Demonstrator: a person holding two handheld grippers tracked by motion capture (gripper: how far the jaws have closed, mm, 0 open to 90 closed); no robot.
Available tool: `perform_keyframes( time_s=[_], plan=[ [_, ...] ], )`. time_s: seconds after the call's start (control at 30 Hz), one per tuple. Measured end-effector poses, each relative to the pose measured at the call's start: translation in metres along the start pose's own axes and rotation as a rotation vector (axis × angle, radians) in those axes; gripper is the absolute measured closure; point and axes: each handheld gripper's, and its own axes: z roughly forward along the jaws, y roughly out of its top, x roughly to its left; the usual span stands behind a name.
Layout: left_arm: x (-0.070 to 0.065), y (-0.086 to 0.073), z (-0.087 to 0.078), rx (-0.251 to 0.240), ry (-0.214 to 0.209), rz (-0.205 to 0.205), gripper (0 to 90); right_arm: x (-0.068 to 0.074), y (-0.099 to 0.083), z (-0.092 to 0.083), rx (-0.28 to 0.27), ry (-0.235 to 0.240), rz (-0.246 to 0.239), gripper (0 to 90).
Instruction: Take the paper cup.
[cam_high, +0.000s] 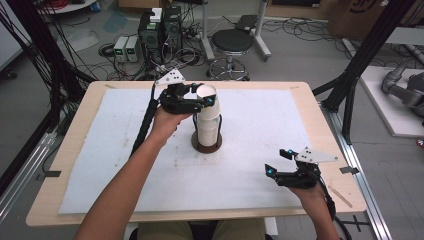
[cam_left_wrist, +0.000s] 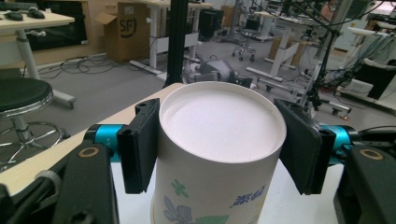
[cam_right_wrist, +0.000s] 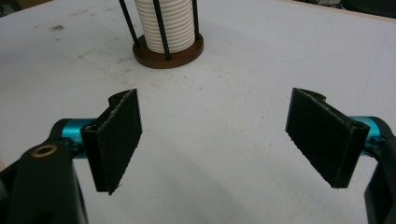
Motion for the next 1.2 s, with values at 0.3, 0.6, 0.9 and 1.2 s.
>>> perform_keyframes(
  time_s=[0.3, 0.6, 0.9, 1.2],
  plan=[
    [-0.009, 0.028, -0.023, -0.061, -0.009, 0.006, 36.0, 0.001, 0.0, 0.0, -0.003, 0.0, -0.001, 18.9],
    [-0.006, 0.032, -0.054, -0.077, 0.014, 0.002, 36.2, 0.003, 0.002, 0.003, -0.002, 0.005, -0.008, 18.9],
    [-0.004, 0.026, -0.085, -0.06, 0.025, 0.01, 36.5, 0.003, 0.004, 0.007, 0.001, 0.012, -0.004, 18.9],
    [-0.004, 0.002, -0.106, -0.033, 0.021, 0.02, 36.5, 0.005, 0.008, 0.014, -0.001, 0.017, -0.01, 18.9]
  ],
)
